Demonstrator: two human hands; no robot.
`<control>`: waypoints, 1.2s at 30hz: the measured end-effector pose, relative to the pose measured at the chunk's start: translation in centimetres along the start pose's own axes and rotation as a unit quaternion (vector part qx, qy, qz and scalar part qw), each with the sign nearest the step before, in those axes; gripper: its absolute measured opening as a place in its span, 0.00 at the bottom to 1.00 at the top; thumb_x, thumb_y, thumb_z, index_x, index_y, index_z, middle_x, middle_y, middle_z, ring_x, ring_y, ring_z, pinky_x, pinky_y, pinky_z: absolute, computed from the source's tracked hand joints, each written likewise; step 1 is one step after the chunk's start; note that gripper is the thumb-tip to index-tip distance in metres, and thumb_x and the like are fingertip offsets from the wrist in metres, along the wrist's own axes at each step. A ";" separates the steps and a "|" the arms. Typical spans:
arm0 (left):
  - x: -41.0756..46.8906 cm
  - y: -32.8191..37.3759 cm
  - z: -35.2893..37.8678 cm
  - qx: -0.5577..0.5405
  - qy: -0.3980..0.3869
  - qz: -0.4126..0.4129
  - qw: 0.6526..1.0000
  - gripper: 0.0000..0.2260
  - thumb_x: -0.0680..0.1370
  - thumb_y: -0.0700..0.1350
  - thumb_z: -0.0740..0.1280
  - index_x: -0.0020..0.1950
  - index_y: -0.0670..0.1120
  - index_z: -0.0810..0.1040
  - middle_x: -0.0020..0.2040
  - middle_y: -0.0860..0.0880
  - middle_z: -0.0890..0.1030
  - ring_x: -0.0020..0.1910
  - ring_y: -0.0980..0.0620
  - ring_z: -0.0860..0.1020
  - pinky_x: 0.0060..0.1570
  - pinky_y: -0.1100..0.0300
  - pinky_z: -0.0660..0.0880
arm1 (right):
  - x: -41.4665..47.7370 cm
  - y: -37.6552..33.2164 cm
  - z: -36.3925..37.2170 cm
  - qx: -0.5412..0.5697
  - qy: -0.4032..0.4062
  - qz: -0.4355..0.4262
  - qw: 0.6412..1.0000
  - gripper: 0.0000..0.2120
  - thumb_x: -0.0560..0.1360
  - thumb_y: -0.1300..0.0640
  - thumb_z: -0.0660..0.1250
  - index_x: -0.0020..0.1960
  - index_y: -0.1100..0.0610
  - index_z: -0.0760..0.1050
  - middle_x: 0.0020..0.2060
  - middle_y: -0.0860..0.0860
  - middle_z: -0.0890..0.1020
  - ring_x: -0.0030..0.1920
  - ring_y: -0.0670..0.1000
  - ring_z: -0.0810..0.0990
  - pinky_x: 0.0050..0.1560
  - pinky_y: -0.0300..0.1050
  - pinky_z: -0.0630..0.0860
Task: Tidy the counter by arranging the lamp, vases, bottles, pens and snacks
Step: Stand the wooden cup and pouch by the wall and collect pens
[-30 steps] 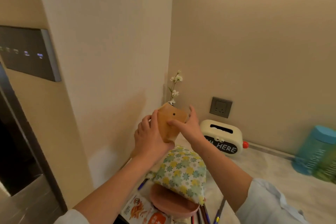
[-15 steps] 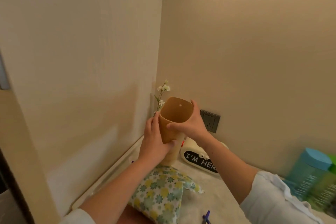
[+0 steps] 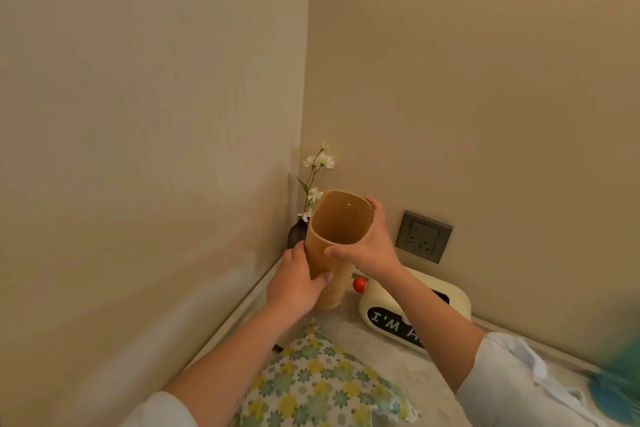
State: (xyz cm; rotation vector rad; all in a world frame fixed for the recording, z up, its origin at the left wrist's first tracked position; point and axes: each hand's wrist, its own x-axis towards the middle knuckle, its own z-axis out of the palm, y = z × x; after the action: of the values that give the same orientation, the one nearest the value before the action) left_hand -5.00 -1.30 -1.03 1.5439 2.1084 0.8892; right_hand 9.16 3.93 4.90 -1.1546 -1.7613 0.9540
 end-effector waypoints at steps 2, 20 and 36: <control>1.0 -0.4 0.9 0.001 -0.017 -0.009 1.000 0.32 0.73 0.60 0.68 0.73 0.50 0.60 0.68 0.48 0.68 0.63 0.47 0.74 0.58 0.50 0.76 | 0.8 0.9 0.4 -0.010 0.001 0.009 1.000 0.53 0.57 0.57 0.83 0.72 0.47 0.53 0.60 0.45 0.70 0.60 0.47 0.72 0.52 0.40 0.71; 4.2 -1.3 3.8 -0.074 -0.046 -0.020 0.996 0.35 0.73 0.55 0.71 0.74 0.46 0.59 0.70 0.46 0.66 0.66 0.45 0.72 0.60 0.50 0.75 | 3.4 4.4 1.1 -0.025 0.006 0.033 0.999 0.56 0.57 0.57 0.82 0.73 0.44 0.50 0.64 0.47 0.69 0.64 0.48 0.71 0.60 0.44 0.72; 3.9 -1.5 4.0 -0.106 -0.074 -0.062 0.990 0.38 0.72 0.55 0.72 0.73 0.44 0.57 0.71 0.43 0.62 0.67 0.42 0.70 0.62 0.48 0.72 | 1.9 4.6 1.6 -0.059 -0.026 0.119 0.991 0.66 0.61 0.56 0.80 0.76 0.45 0.30 0.75 0.53 0.59 0.74 0.54 0.63 0.70 0.53 0.66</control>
State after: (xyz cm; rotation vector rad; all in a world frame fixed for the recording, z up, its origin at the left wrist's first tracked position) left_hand -4.81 3.17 -4.72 1.3144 1.9143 0.8929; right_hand 8.76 6.86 0.58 -1.4522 -1.7687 1.0367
